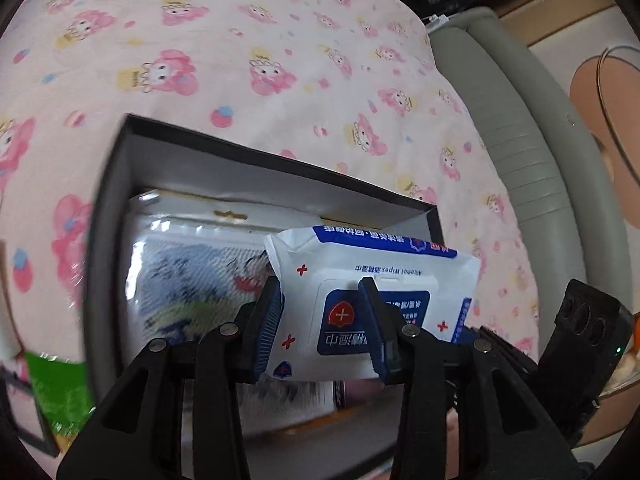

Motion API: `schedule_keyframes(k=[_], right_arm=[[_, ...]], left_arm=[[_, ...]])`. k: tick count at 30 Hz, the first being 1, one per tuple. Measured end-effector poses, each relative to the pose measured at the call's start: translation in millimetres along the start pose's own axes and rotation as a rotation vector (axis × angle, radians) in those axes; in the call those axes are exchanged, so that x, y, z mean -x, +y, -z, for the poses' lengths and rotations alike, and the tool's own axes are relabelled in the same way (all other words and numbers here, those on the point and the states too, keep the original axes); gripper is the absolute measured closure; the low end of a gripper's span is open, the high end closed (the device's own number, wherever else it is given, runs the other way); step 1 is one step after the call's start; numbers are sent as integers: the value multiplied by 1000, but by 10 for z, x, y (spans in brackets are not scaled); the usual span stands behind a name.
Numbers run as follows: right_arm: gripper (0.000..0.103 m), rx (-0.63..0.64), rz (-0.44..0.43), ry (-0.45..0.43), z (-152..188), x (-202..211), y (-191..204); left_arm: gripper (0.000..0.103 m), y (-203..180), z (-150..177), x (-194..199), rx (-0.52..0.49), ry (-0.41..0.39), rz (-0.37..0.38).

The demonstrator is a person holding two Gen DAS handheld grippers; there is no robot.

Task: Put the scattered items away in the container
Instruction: 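Lower the wipes pack into the black box onto the kit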

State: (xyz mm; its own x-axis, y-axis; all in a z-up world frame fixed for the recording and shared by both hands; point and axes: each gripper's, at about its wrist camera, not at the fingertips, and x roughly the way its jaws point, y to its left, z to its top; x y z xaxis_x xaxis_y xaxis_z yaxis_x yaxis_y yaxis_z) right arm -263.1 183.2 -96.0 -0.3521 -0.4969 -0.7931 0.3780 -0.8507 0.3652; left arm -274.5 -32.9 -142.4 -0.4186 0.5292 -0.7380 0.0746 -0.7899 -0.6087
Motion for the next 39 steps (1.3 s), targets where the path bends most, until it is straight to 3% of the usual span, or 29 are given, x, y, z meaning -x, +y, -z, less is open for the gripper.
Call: schedule_keyframes(k=[2, 9, 15, 18, 23, 26, 30, 37, 39], right_arm=[[43, -83, 0, 18, 29, -72, -227], [44, -119, 135, -3, 3, -107, -414], [44, -13, 234, -99, 1, 107, -181], [44, 53, 172, -155, -13, 266, -4], [44, 53, -1, 20, 71, 13, 26], [44, 61, 41, 97, 131, -160, 18], [44, 49, -3, 133, 211, -152, -70], [45, 61, -10, 197, 355, -214, -95], [45, 63, -6, 220, 383, -267, -83]], left_arm=[[64, 60, 41, -86, 38, 2, 64], [64, 102, 40, -88, 17, -21, 64], [64, 102, 91, -67, -17, -14, -121], [64, 99, 128, -43, -35, 11, -169], [64, 174, 210, -83, -20, 79, -196], [64, 201, 213, -84, 5, 96, -181], [62, 264, 239, -58, 37, 110, -163], [62, 146, 364, -53, 7, 181, -135], [51, 1, 427, 38, -58, 173, -116]])
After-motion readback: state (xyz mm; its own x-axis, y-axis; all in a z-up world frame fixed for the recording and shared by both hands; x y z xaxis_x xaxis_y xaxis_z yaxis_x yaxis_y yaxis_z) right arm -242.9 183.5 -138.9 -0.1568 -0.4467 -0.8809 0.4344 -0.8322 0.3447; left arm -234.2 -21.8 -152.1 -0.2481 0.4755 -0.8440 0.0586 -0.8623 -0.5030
